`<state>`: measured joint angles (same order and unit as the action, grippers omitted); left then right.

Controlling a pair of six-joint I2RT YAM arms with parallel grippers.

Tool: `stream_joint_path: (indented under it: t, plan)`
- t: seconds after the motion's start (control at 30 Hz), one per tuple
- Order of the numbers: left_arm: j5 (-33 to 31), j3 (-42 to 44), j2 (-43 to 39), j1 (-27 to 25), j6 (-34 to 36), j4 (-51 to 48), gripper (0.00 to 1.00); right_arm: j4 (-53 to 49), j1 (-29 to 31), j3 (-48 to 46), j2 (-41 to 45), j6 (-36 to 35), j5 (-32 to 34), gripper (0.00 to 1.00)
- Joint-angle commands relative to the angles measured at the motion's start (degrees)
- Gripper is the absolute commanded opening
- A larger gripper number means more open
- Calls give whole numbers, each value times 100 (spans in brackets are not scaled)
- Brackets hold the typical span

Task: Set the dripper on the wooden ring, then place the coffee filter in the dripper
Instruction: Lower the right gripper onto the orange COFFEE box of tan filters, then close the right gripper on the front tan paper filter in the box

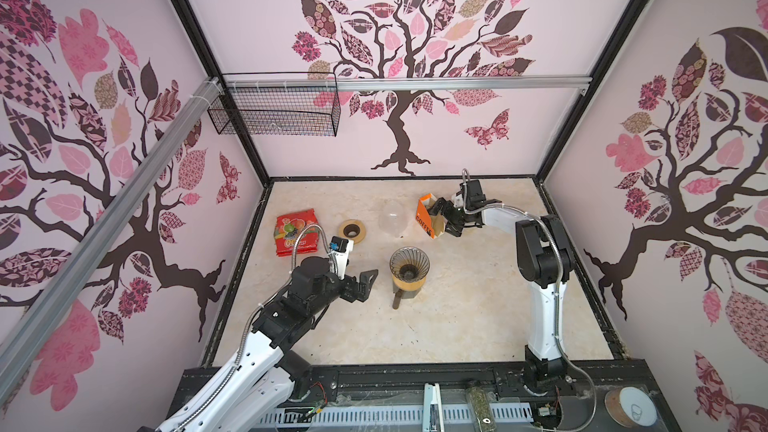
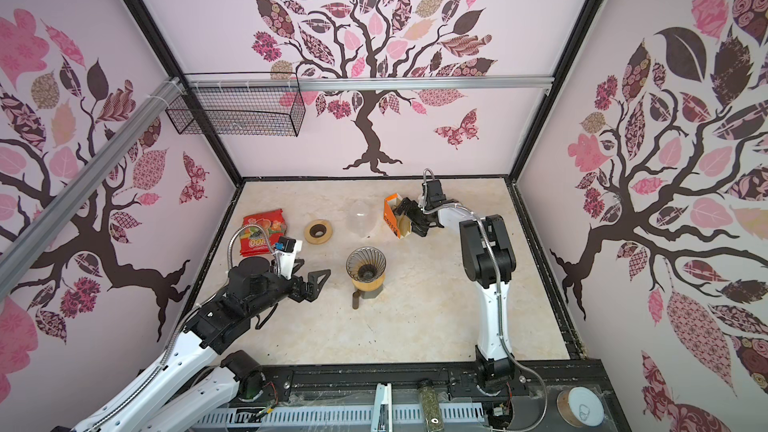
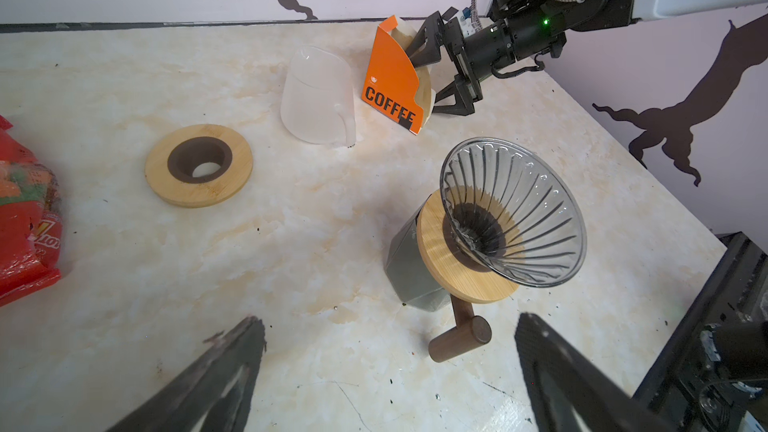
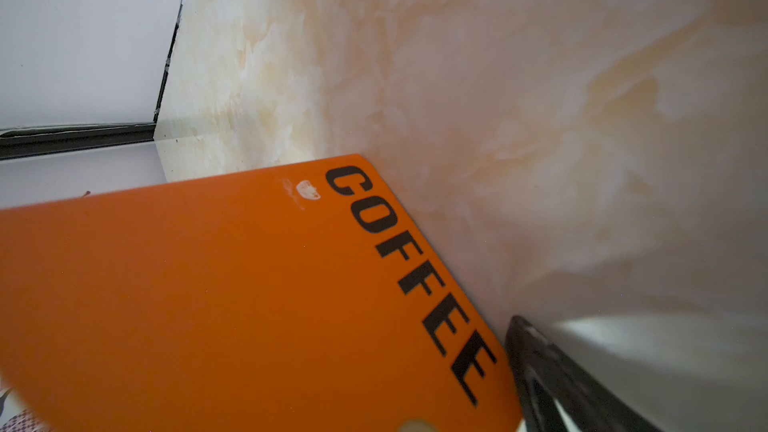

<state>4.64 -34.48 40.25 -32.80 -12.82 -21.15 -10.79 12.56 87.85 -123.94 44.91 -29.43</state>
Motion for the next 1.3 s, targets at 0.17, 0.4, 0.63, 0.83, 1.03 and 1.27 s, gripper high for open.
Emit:
stream_joint_path:
  t: [0.17,0.4,0.63,0.83,1.03,1.27]
  plan:
    - [186,99,150,-43,77,100,97,98,29,-13,713,97,-130,100]
    - [209,99,162,-78,65,89,97,302,46,-117,756,308,-272,100]
    - [216,99,191,-92,54,82,97,466,63,-273,902,449,-342,100]
    - [215,98,211,-87,24,80,97,538,65,-336,1090,504,-579,100]
    - [205,86,228,-97,-37,57,97,-144,64,-107,1406,102,-70,100]
    - [-99,-137,106,-91,-577,-340,97,-1436,295,562,1549,-765,948,78]
